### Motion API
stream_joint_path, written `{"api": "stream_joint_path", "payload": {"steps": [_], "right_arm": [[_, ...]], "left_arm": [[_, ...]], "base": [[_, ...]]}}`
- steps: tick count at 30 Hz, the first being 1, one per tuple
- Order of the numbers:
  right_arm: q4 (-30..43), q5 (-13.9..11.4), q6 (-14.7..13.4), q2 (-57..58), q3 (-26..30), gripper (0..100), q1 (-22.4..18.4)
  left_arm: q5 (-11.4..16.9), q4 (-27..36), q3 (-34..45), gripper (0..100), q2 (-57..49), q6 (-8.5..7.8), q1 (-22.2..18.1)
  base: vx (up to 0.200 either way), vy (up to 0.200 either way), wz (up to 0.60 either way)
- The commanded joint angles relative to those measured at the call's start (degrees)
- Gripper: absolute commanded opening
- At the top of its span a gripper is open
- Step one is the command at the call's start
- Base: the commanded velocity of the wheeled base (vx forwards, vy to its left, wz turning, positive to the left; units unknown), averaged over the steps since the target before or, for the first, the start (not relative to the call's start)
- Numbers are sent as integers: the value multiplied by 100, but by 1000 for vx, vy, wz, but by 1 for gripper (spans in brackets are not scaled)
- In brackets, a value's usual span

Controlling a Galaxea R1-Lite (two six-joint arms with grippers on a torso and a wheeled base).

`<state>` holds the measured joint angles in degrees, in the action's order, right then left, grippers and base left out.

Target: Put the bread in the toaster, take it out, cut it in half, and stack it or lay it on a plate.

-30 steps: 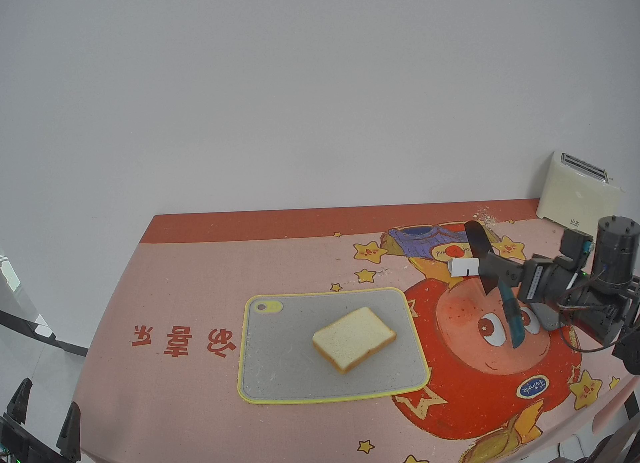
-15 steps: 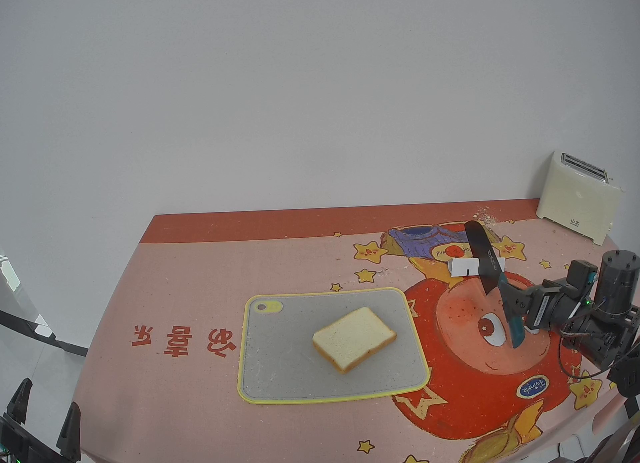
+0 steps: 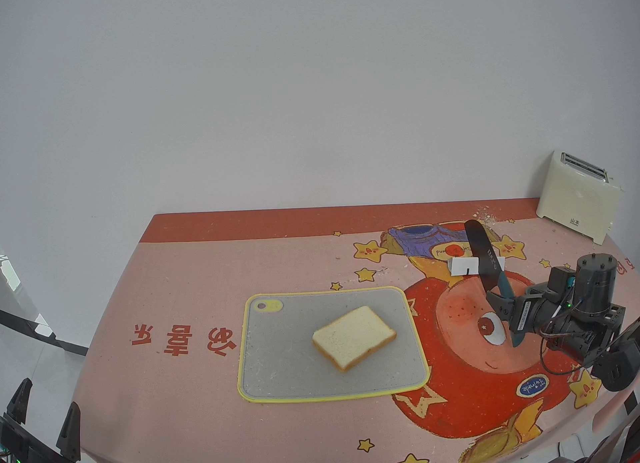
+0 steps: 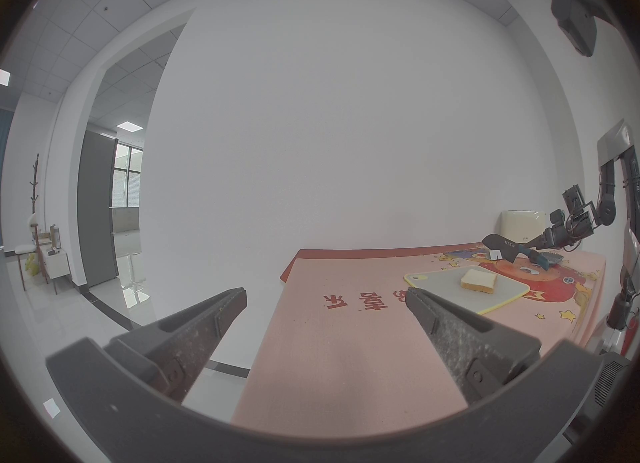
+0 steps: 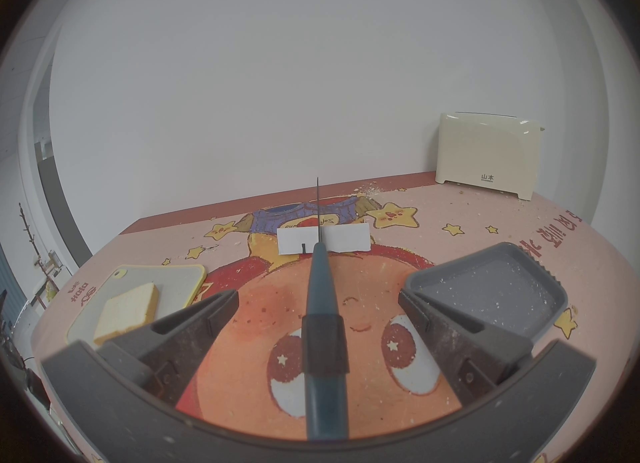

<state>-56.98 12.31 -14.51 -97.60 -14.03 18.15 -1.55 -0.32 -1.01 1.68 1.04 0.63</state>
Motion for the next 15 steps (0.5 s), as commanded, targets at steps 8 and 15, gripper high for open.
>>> {"api": "stream_joint_path", "payload": {"steps": [8, 15], "right_arm": [[-6, 8, 9, -181, -179, 100, -57], [-6, 17, 9, -427, -346, 100, -66]], "left_arm": [[-3, -3, 101, 100, -1, 2, -2], [-3, -3, 101, 100, 8, 2, -2]], "base": [[-25, 0, 0], [0, 0, 0]]}}
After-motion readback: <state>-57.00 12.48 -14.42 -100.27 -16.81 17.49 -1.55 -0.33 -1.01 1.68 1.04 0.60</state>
